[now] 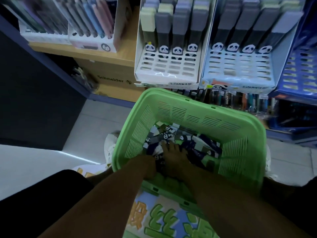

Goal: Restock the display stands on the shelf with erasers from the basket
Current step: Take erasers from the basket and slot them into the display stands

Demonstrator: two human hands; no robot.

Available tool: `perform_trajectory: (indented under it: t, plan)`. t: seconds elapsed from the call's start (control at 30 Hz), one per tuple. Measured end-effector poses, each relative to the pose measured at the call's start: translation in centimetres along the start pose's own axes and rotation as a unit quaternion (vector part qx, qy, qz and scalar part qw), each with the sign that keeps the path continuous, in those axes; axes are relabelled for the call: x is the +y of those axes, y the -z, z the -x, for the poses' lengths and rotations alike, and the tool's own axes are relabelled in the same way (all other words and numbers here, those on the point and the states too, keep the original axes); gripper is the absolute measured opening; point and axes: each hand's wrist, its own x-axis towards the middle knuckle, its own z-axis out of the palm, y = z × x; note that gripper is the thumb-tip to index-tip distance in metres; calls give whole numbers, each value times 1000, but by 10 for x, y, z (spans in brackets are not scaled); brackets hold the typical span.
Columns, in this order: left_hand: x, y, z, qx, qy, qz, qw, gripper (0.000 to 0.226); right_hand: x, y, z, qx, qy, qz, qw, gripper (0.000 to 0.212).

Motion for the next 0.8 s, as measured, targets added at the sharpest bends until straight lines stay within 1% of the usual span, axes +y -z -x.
perform_trajectory:
  t: [0.07, 0.1, 0.13, 0.2, 0.27, 0.4, 0.5, 0.6, 0.73, 0.8]
  plan:
    - [1, -3, -12, -3, -16, 16, 1000, 33, -2, -3, -3, 39, -16, -17, 999, 101]
    - [4, -2, -11, -3, -14, 11, 1000, 35, -5, -5, -5, 65, -12, -12, 998, 96]
    - [4, -3, -14, 5, -18, 13, 1000, 36, -7, -4, -6, 70, -23, -16, 997, 94]
    - [4, -6, -18, 13, -29, 31, 999, 37, -8, 0, -9, 58, -47, -36, 997, 94]
    - [6, -6, -18, 14, -29, 47, 998, 38, -5, 3, -12, 62, -64, -28, 996, 96]
    - [7, -8, -19, 14, -15, 64, 998, 41, 2, 10, -14, 36, -83, 0, 996, 87]
    - [8, -7, -19, 10, -8, 80, 997, 41, 12, 12, -15, 10, -105, 16, 994, 83]
    - [8, -6, -20, 8, -7, 84, 996, 42, 24, 13, -14, -6, -100, 16, 995, 76]
    - [9, -6, -22, 6, -8, 94, 996, 40, 37, 22, -5, 0, -74, -15, 997, 59]
    - [11, -6, -22, 10, -6, 98, 995, 38, 43, 26, -1, 11, -78, -48, 996, 59]
